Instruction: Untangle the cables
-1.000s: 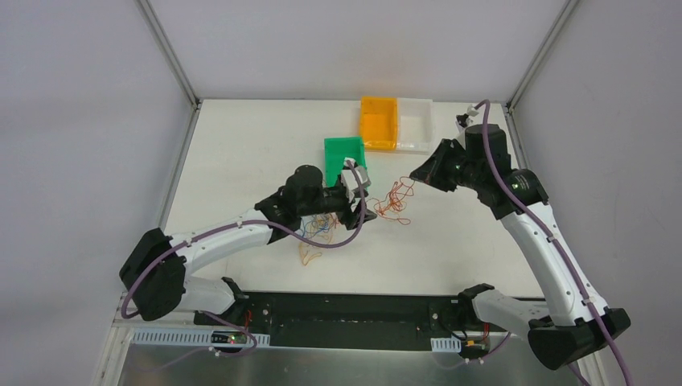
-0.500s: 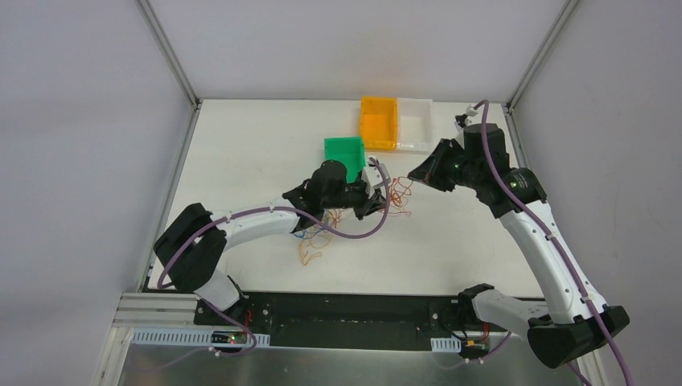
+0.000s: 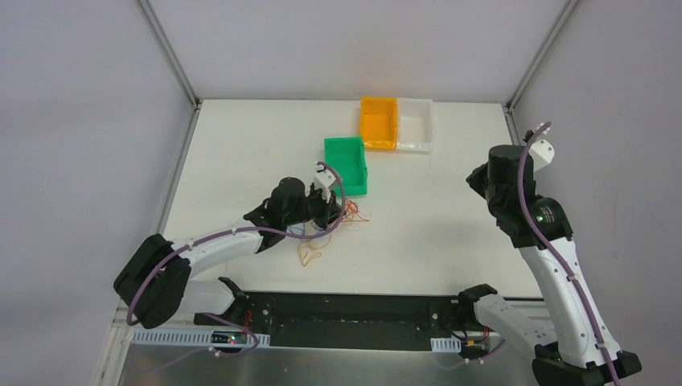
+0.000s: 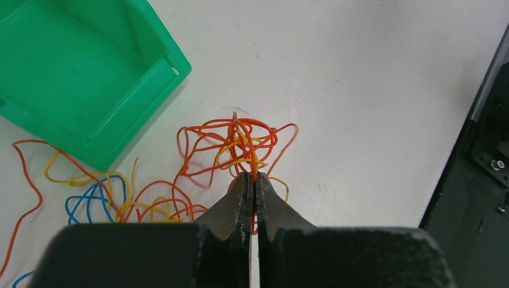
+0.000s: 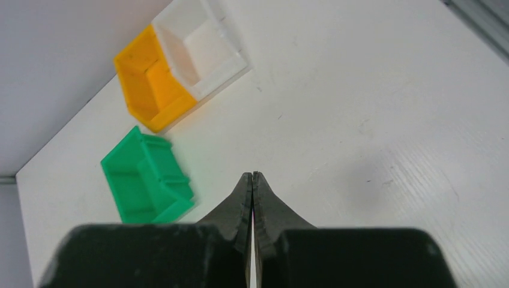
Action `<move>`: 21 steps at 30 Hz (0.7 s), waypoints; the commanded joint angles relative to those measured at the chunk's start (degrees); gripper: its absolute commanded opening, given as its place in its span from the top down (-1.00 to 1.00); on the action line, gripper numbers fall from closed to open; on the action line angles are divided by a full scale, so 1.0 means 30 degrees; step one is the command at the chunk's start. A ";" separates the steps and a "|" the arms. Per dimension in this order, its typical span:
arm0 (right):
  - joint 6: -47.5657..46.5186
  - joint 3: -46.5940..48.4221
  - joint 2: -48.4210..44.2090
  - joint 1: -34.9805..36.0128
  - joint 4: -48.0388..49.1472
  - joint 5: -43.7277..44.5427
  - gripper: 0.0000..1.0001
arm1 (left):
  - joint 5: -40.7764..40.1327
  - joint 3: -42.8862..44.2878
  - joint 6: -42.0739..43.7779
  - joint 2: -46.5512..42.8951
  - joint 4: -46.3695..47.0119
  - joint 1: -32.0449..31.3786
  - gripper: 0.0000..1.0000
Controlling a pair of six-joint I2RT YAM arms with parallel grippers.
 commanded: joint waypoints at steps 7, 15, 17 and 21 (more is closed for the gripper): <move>-0.2167 -0.2706 0.1401 -0.0309 0.2996 -1.1591 0.32 | 0.2560 0.0003 -0.1686 -0.3259 -0.0916 0.0005 1.00; -0.3241 -0.8088 -0.0072 0.0488 1.0085 -1.9210 -0.30 | 0.6518 0.1217 -0.1999 -0.3200 -0.0879 0.0012 1.00; -0.4006 -0.8593 -0.0131 0.1821 1.0819 -1.9044 -0.35 | 0.7103 0.1789 -0.1856 -0.3061 -0.1655 0.0019 1.00; -0.5234 -0.8702 0.0445 0.4985 1.0839 -1.6085 -0.38 | 0.8406 0.3529 -0.1643 -0.2333 -0.3888 0.0136 1.00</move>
